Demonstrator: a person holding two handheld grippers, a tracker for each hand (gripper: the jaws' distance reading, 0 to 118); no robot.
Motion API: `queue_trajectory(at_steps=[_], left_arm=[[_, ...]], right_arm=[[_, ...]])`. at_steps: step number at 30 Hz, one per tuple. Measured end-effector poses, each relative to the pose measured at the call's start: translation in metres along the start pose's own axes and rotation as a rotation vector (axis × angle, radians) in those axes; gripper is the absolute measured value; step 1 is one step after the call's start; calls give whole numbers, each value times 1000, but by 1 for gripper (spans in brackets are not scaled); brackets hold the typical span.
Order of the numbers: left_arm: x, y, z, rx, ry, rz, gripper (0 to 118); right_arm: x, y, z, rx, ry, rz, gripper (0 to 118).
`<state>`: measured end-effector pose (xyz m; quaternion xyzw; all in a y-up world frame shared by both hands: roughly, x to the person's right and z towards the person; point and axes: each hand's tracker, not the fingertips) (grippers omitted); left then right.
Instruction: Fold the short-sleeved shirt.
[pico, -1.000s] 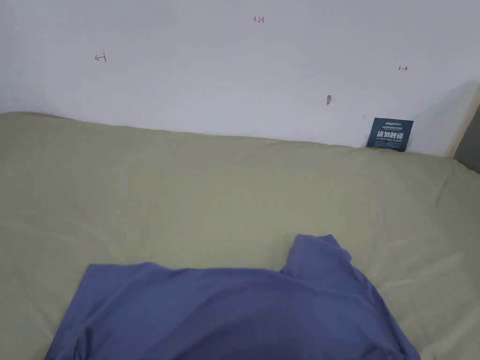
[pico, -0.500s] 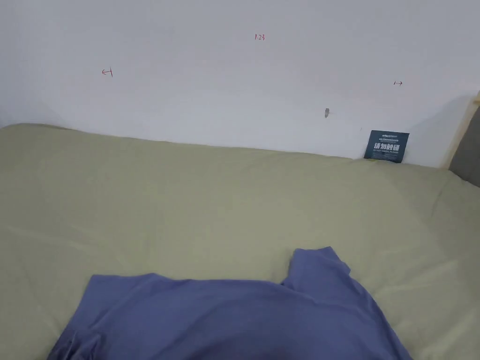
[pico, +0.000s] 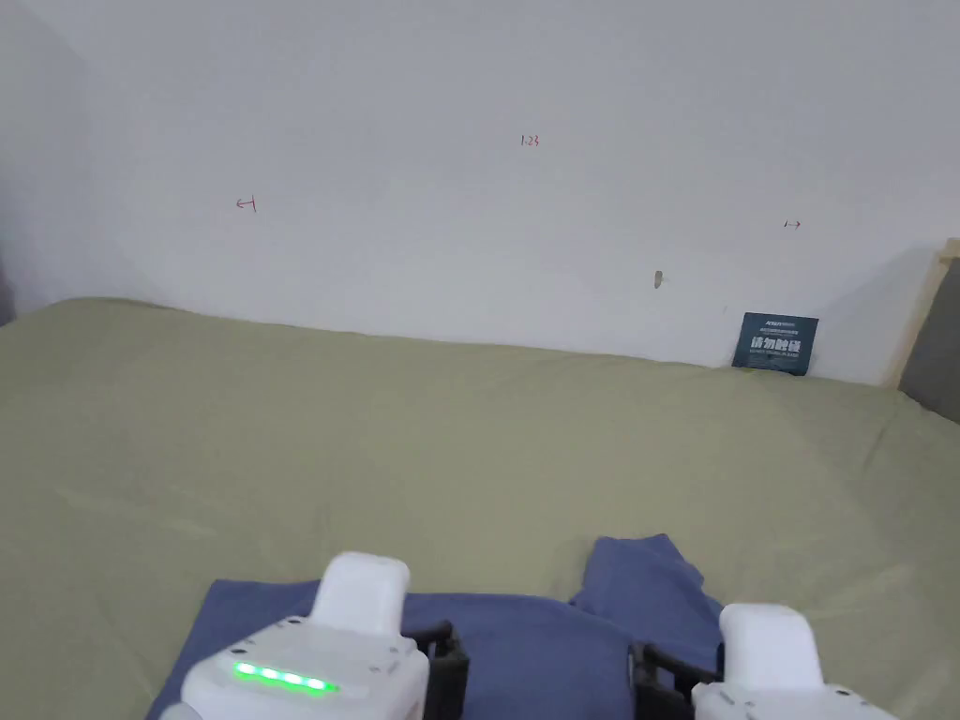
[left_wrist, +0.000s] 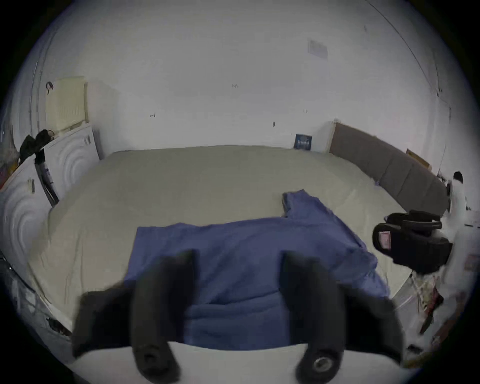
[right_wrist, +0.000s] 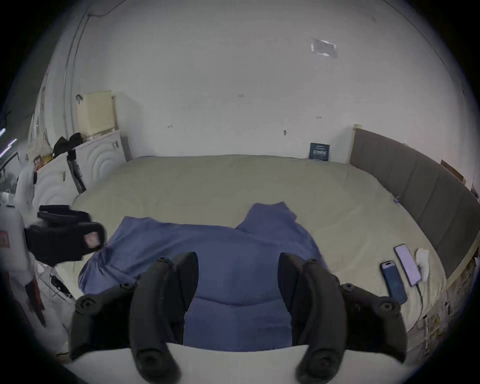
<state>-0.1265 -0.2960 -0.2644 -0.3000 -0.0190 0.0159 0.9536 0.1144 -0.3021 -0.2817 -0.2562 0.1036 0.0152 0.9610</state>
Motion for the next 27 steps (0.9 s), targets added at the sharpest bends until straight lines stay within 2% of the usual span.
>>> queue_trajectory(at_steps=[1,2,3,5,7,9,13,15,17,20,21,22,23,24,25,27], left_arm=[[5,-8,-3,-13,-7,-5,0],[9,-16,-6,-34,-5,-13,0],[12,-24,-8,-57,30,-22,0],[12,-34,-9,-58,6,-1,0],[5,-37,-13,-77,-9,22,0],[-10,-32,-20,-84,-5,23,0],[-81,3,-53,-124,82,97,0],[-125,18,-80,-169,75,144,0],[-168,37,-118,-302,63,169,0],[-206,51,-166,-404,105,153,2],[-214,55,-180,-436,125,170,14],[-222,58,-193,-450,124,199,37],[-224,60,-203,-449,135,206,78],[-222,58,-212,-457,133,203,97],[-223,55,-223,-485,98,228,104],[-221,46,-243,-547,82,255,104]], right_arm=[[-7,-4,0,-9,6,12,62],[-13,-9,-1,-16,1,21,18],[-19,-13,-1,-23,-5,55,0],[-24,-21,-2,-31,-44,65,0],[-21,-23,-5,-85,31,27,0],[-13,-26,-5,-77,19,23,0],[6,-22,-2,-65,20,-8,0],[18,-18,-4,-65,6,-28,0],[28,-17,-8,-70,-2,-46,0],[47,-13,-17,-84,-27,-63,0],[50,-14,-20,-92,-41,-67,0],[56,-13,-23,-99,-51,-75,0],[62,-12,-25,-106,-52,-80,0],[67,-12,-29,-115,-53,-90,0],[70,-12,-32,-128,-57,-103,0],[82,-10,-37,-151,-44,-135,0]])
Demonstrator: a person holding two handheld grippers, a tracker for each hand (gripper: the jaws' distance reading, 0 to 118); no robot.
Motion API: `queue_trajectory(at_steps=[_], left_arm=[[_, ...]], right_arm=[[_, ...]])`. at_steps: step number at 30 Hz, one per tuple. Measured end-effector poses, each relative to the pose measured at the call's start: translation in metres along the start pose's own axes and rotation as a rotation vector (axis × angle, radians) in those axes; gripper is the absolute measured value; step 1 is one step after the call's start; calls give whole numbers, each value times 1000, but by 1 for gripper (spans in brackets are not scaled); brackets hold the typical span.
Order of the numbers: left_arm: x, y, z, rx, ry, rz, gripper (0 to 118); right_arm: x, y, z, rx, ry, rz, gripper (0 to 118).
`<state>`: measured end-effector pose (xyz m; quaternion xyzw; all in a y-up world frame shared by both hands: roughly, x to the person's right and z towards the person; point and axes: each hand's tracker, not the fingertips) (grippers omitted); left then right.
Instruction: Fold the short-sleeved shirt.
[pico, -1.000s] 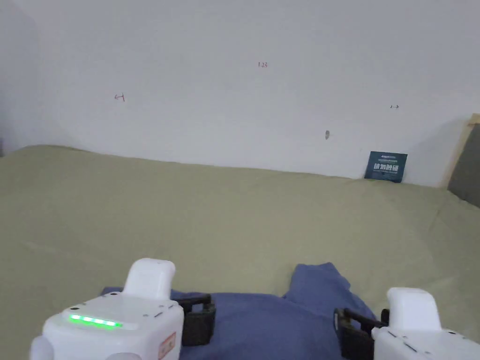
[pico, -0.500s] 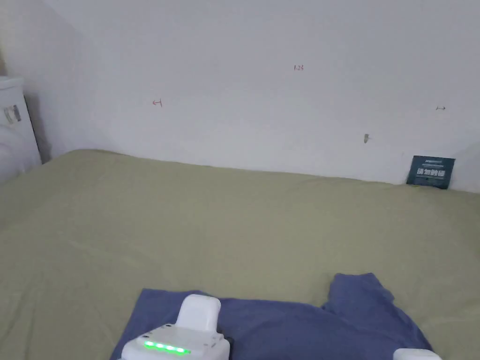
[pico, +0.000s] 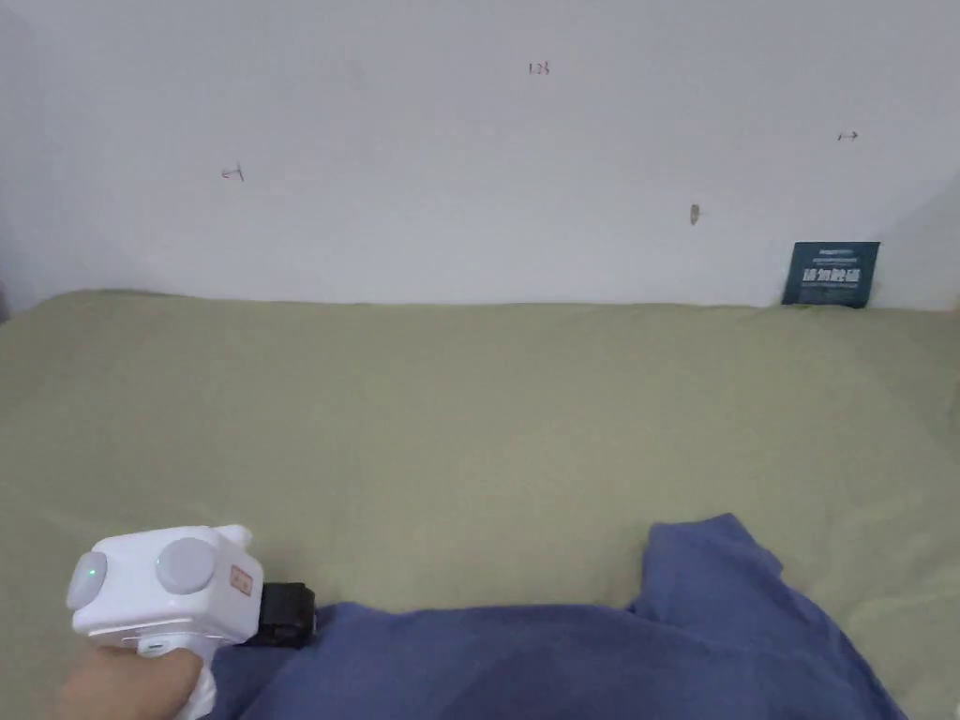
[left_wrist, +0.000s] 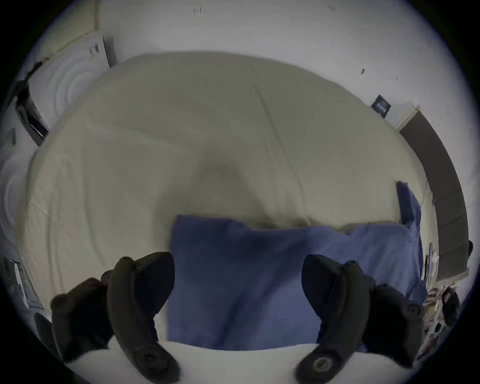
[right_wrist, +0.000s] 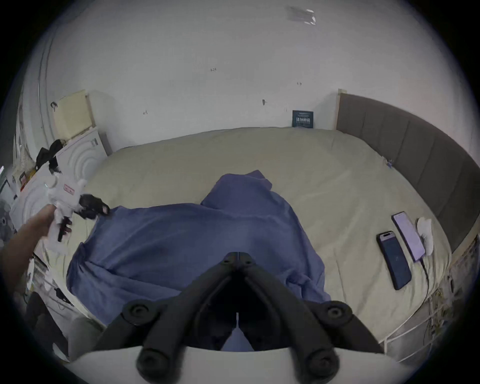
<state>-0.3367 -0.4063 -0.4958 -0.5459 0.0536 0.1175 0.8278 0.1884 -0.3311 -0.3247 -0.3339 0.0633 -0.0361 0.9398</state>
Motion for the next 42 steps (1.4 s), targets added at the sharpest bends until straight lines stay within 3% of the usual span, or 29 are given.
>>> queue_trajectory(at_steps=[2,4,5,6,7,8,9,13,15,16,18,20,22,24,26,28,34,37,42], left_arm=[[5,-3,-22,-80,34,-37,104],[16,-6,-21,-44,96,-130,103],[18,-8,-15,-42,95,-117,84],[21,-10,-7,-28,75,-122,49],[23,-10,2,6,35,-150,0],[25,-9,7,15,8,-159,1],[32,-17,20,12,-40,-170,1],[37,-19,28,2,7,-199,1],[37,-20,31,-2,-9,-169,1],[36,-22,32,3,-21,-149,1],[29,-20,26,-6,-33,-129,1],[29,-24,25,-11,-42,-115,1],[23,-21,17,-12,-50,-94,1],[24,-22,16,-8,-49,-93,1],[22,-21,15,-4,-49,-101,1],[23,-19,17,-5,-50,-106,1],[21,-18,42,48,-71,-135,1],[22,-22,71,89,-88,-206,1],[17,-39,124,159,-92,-251,1]], right_arm=[[7,5,-4,-1,17,-27,0],[23,23,-14,-5,77,-58,0],[31,36,-21,-16,84,-66,1],[37,50,-30,-3,74,-69,6],[46,65,-43,15,67,-64,22],[54,83,-61,-7,58,-46,61],[64,101,-83,-48,46,-15,77],[89,147,-180,-284,140,31,78],[81,154,-223,-433,25,156,78],[80,154,-238,-480,37,200,78],[77,150,-265,-540,40,191,78],[80,148,-278,-579,49,124,78],[77,145,-283,-582,51,131,78],[74,140,-284,-638,17,157,69],[65,132,-283,-687,37,181,0],[58,124,-272,-608,9,239,0],[50,145,-222,-490,78,194,0],[46,151,-172,-394,108,248,0],[34,164,-78,-298,135,265,0]])
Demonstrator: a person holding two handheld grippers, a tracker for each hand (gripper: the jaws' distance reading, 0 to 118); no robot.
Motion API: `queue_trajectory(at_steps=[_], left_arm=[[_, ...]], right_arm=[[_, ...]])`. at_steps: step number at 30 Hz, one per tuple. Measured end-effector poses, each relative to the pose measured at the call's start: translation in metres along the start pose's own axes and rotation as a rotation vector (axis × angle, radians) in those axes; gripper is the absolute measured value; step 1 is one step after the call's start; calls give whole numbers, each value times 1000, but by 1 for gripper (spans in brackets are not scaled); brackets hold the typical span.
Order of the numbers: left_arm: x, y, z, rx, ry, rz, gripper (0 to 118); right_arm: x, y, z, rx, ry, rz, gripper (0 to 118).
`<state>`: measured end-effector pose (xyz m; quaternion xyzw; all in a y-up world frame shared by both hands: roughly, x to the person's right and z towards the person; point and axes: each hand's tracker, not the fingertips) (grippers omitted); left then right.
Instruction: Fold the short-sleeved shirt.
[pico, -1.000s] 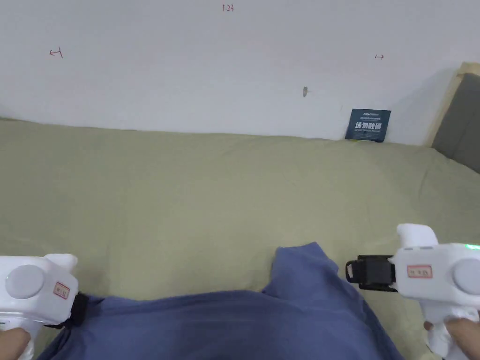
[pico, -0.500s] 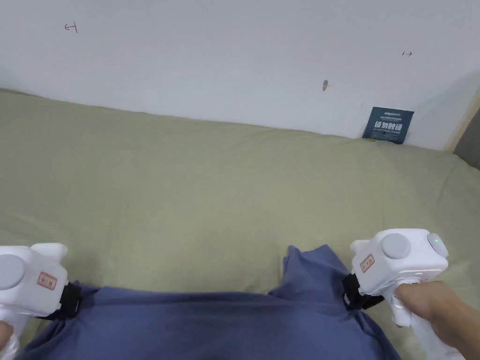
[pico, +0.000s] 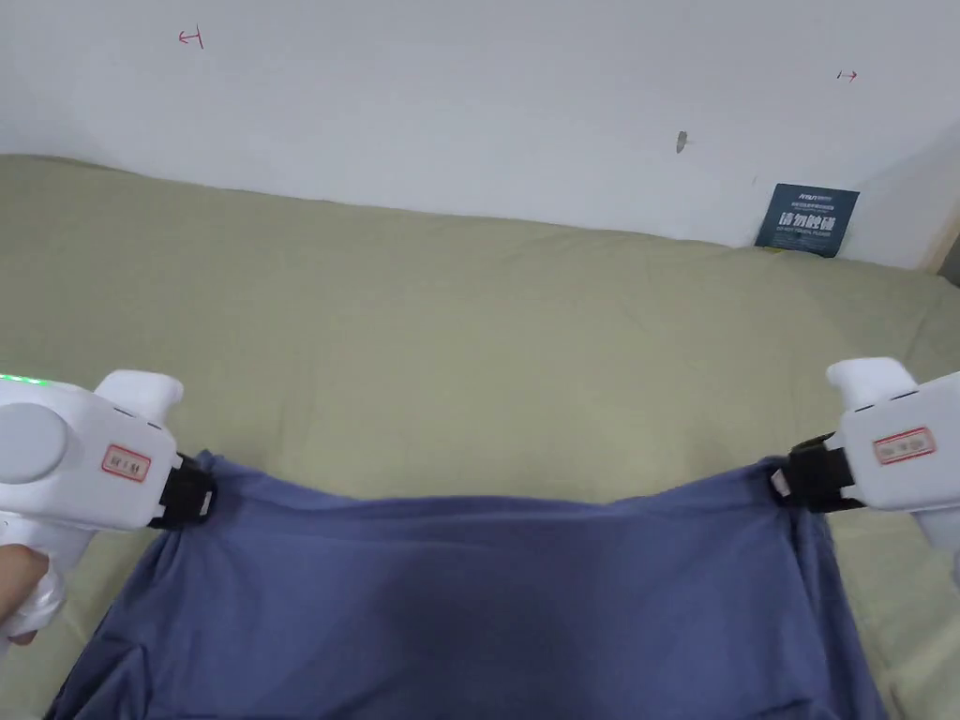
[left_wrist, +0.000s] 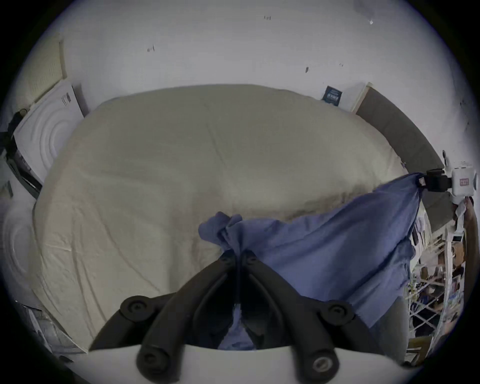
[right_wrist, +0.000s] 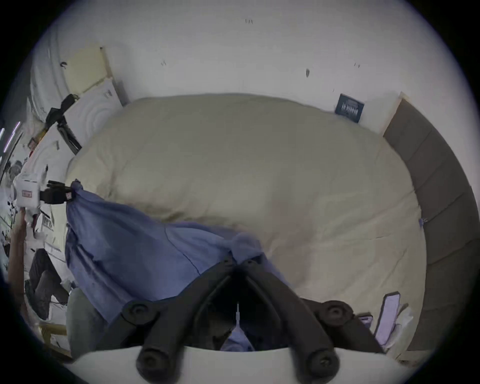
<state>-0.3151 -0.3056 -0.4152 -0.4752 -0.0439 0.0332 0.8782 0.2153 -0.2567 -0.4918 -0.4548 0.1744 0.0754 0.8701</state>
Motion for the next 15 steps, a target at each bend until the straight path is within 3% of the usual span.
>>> queue_trajectory(at_steps=[5,15], left_arm=[[5,-29,44,38,-12,-57,1],[0,-143,59,-56,-64,-111,1]], right_arm=[[-13,-43,60,59,-14,37,0],[-20,-179,84,18,22,-120,0]])
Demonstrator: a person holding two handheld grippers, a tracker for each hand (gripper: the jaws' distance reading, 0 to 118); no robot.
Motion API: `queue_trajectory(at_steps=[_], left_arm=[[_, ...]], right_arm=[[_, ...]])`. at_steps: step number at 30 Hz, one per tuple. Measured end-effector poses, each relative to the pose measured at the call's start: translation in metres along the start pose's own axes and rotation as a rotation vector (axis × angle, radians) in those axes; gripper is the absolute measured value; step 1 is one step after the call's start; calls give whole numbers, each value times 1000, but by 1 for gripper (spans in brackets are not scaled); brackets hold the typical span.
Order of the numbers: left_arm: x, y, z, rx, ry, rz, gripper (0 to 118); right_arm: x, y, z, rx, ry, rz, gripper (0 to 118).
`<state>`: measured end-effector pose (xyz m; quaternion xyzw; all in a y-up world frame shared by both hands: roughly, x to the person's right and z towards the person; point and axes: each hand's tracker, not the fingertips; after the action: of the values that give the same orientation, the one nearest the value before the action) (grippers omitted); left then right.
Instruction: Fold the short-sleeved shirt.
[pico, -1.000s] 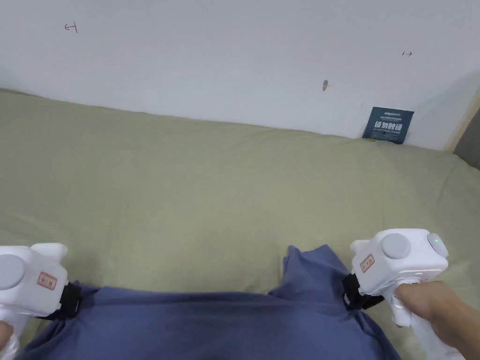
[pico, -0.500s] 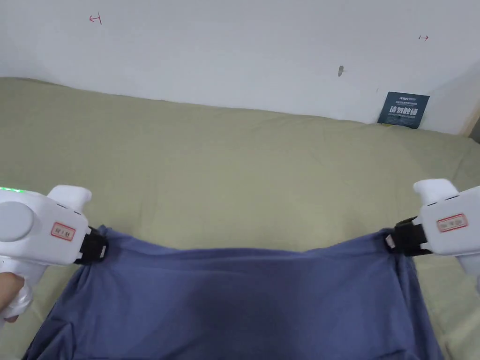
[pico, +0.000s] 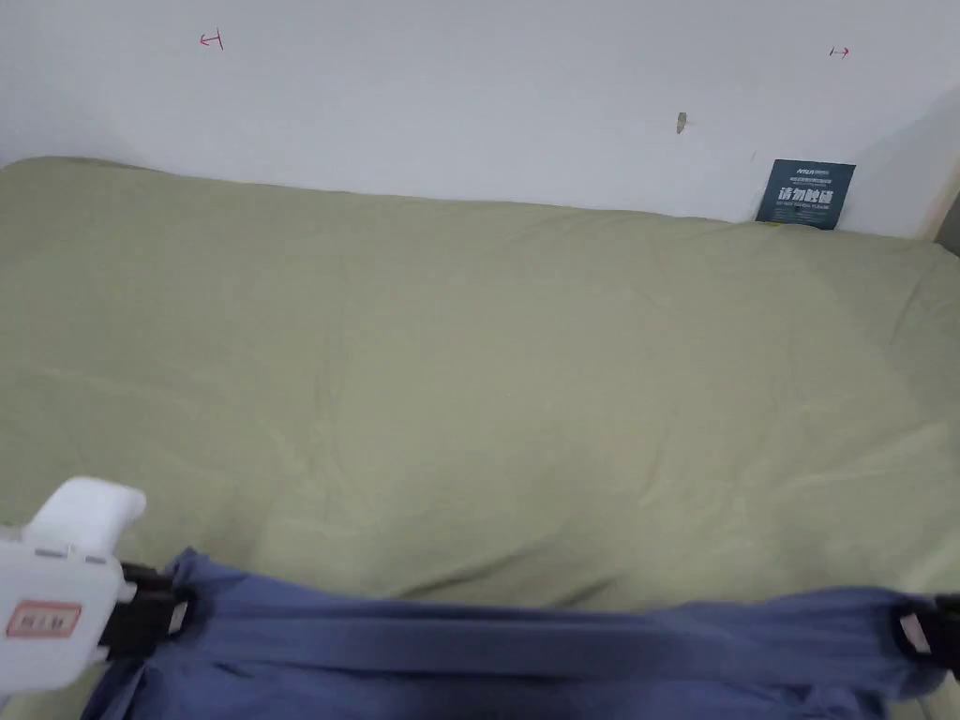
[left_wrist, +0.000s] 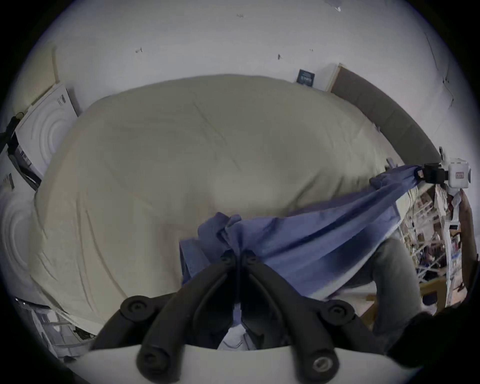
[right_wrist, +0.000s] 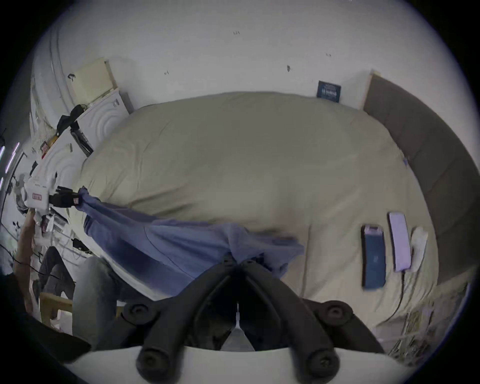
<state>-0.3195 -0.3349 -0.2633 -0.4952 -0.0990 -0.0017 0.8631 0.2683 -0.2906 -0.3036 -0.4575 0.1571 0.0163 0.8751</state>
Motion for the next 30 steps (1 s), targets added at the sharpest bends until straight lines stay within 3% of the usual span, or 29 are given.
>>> queue_trajectory(at_steps=[3,13,14,15,16,18,19,20,23,27,30], left_arm=[[-1,-34,-18,-77,0,27,1],[-22,-85,-39,-29,-91,225,3],[-22,-86,-36,-22,-94,223,4],[-20,-85,-30,-8,-103,217,5],[-17,-85,-19,46,-105,218,5],[-13,-83,9,147,-164,238,6],[-9,-82,24,195,-171,249,10],[-3,-78,44,245,-168,230,22],[21,-64,91,346,-176,212,82],[66,-41,116,472,-198,192,83],[104,-19,98,459,-204,154,83]], right_arm=[[4,-41,-12,-48,5,-89,0],[18,-103,-49,-137,-43,-157,2],[17,-102,-46,-117,-15,-165,15],[15,-101,-42,-94,19,-151,47],[12,-97,-34,-91,3,-152,47],[-1,-89,-12,-48,-32,-140,63],[-6,-82,4,0,-30,-131,70],[-13,-75,21,57,-12,-111,70],[-36,-55,63,247,2,-103,70],[-73,-35,80,394,-3,-48,70],[-100,-27,61,419,8,-59,70]])
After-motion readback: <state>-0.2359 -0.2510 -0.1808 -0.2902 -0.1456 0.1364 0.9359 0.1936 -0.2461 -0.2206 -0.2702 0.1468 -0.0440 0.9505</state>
